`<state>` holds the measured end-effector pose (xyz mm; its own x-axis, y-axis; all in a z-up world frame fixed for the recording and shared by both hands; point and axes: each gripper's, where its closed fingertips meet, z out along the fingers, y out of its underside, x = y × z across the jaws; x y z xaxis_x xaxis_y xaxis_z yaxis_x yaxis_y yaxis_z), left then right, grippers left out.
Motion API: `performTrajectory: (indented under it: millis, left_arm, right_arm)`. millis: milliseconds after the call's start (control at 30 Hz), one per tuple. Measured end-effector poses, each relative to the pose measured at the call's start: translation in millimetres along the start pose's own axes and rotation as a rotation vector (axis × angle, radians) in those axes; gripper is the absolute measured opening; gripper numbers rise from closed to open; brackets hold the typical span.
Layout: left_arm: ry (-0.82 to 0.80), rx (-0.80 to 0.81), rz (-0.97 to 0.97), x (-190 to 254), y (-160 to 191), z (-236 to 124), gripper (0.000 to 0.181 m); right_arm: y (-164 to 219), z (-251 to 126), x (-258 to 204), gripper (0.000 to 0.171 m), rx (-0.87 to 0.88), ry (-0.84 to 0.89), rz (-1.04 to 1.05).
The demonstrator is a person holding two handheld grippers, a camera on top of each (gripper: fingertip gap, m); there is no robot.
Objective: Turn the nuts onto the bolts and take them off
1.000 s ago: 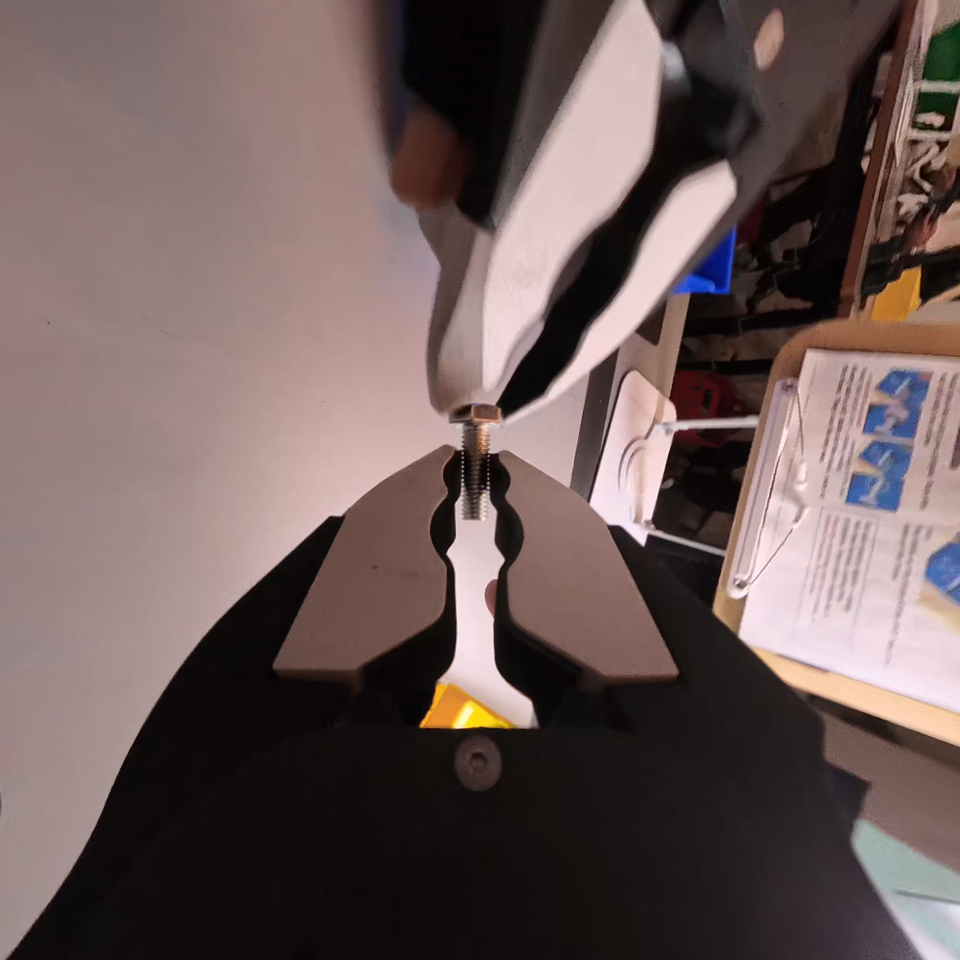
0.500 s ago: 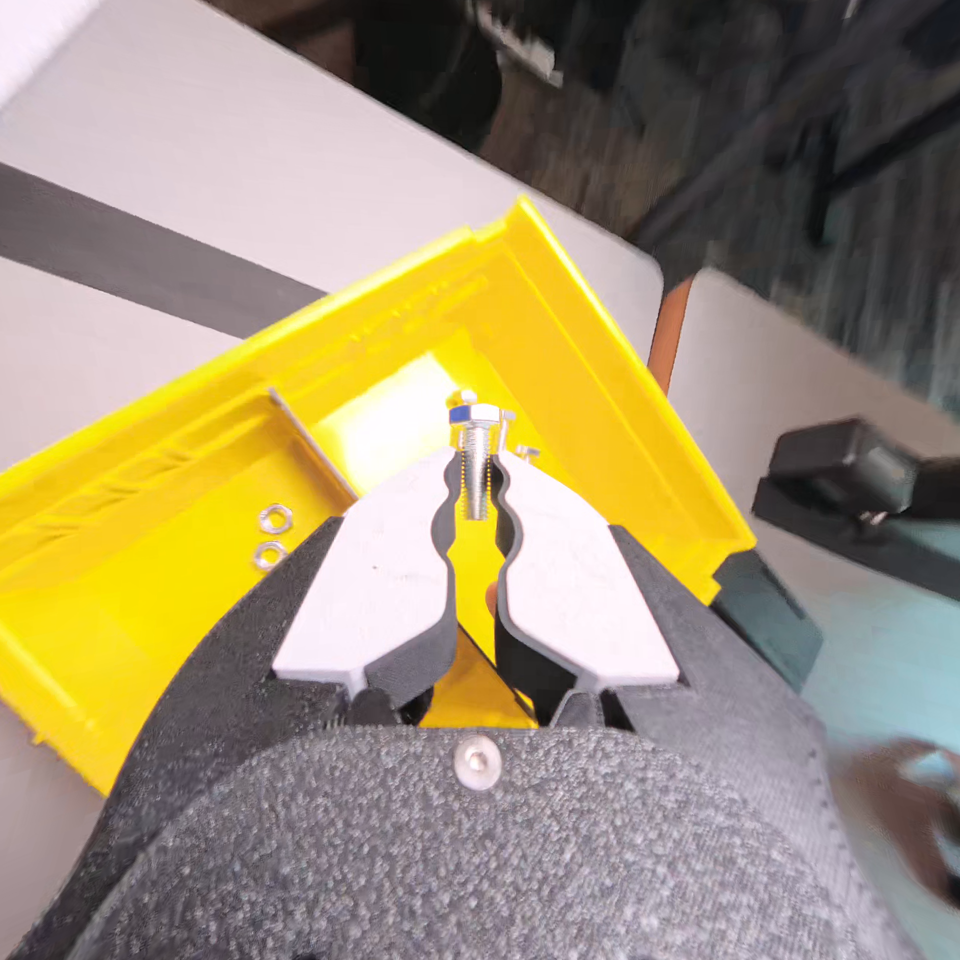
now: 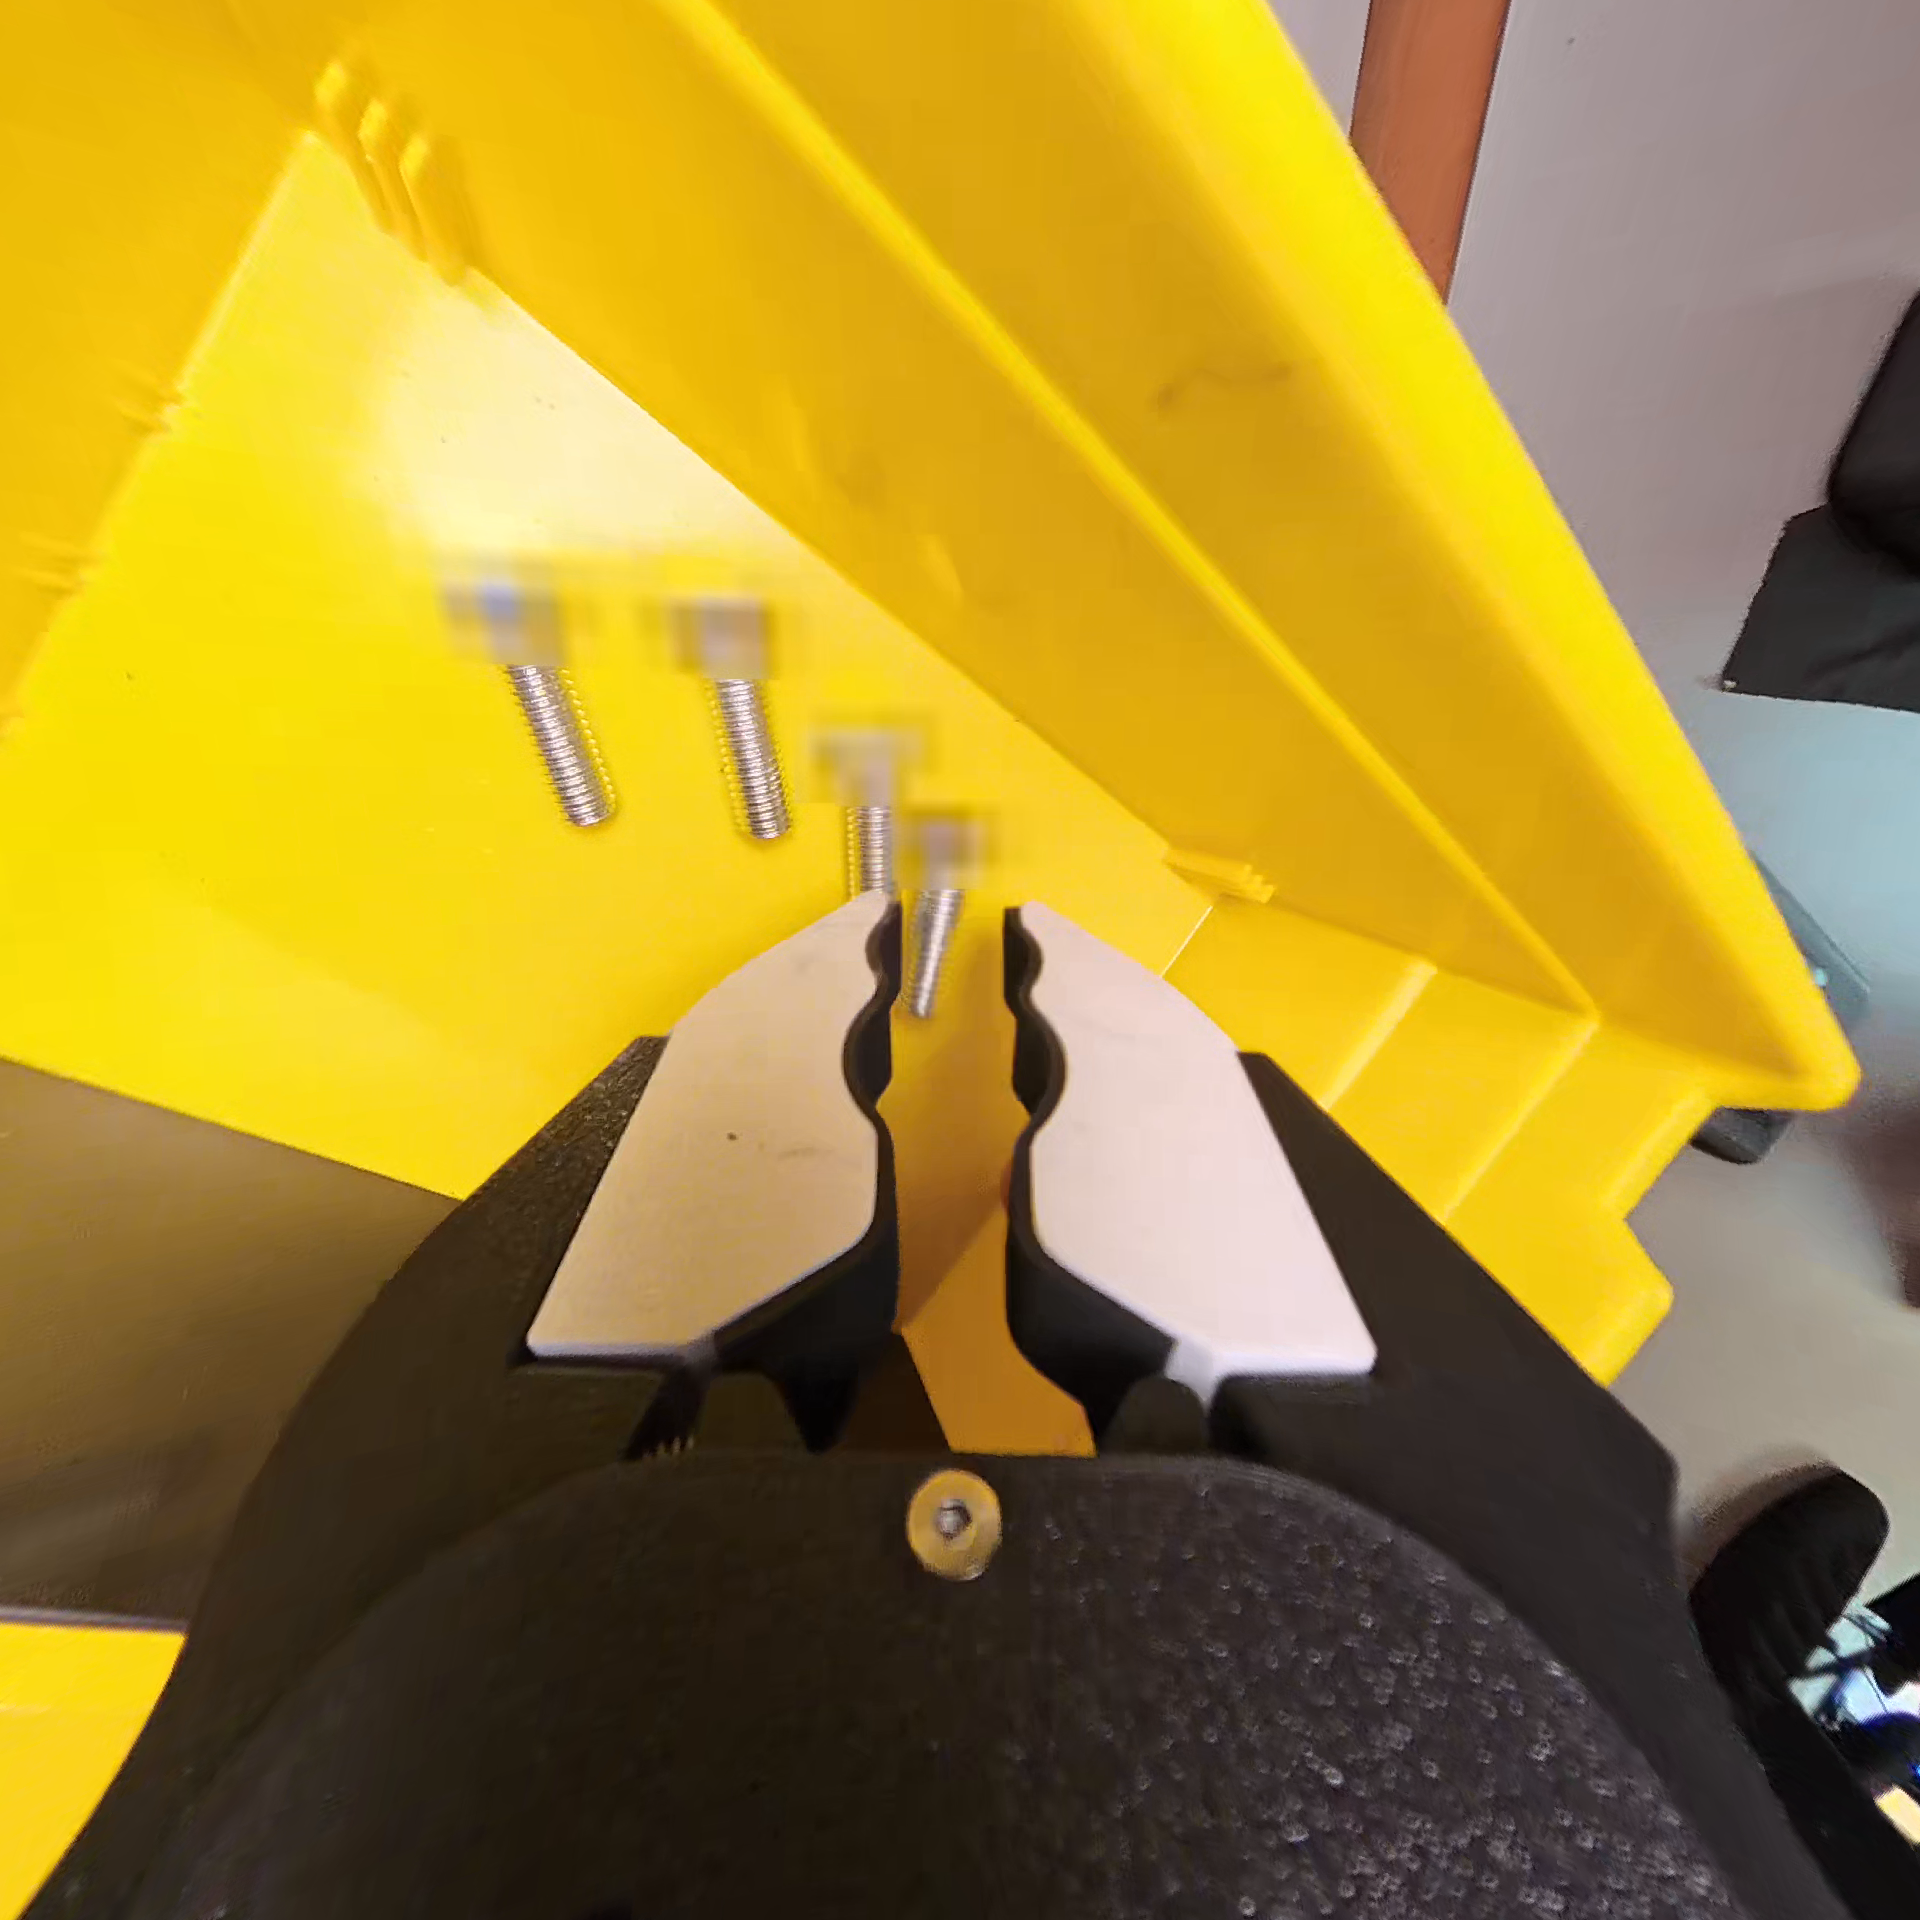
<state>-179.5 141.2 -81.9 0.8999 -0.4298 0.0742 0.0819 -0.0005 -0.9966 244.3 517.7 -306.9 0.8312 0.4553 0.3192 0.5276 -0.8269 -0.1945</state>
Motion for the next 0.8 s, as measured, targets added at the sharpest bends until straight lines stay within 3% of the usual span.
performTrajectory:
  millis: [133,267,333,400,467,567,667,733,800]
  left_arm:
    - [0.002,0.009,0.005,2.2,-4.7,-2.4,0.028]
    - [0.004,0.021,0.006,3.8,-13.9,-9.1,0.029]
    - [0.004,0.034,0.008,4.3,-20.4,-14.1,0.029]
    - [0.007,0.048,0.007,5.9,-27.4,-19.4,0.029]
    - [0.004,0.068,0.016,7.9,-35.3,-24.6,0.029]
    - [-0.001,0.091,0.039,12.6,-46.8,-32.0,0.029]
    - [-0.011,0.093,0.063,16.5,-54.5,-39.9,0.029]
    - [-0.028,0.088,0.082,16.5,-59.9,-49.1,0.029]
    - [-0.030,0.061,0.090,16.5,-62.2,-59.0,0.029]
  right_arm:
    - [-17.6,-38.3,-3.8,0.023,0.158,-0.004,-0.063]
    - [-35.6,-128.6,-53.2,0.024,0.499,-0.185,-0.242]
    - [-16.2,-173.8,-96.1,0.028,0.600,-0.314,-0.384]
    - [24.2,-197.7,-141.0,0.038,0.592,-0.426,-0.563]
    - [66.1,-192.9,-168.3,0.051,0.513,-0.397,-0.736]
    - [109.3,-154.2,-191.1,0.056,0.366,-0.315,-0.869]
    - [118.0,-109.3,-202.5,0.041,0.322,-0.212,-0.909]
    - [108.4,-104.1,-202.6,0.026,0.396,-0.082,-0.957]
    - [111.8,-109.7,-214.4,0.026,0.431,-0.074,-0.992]
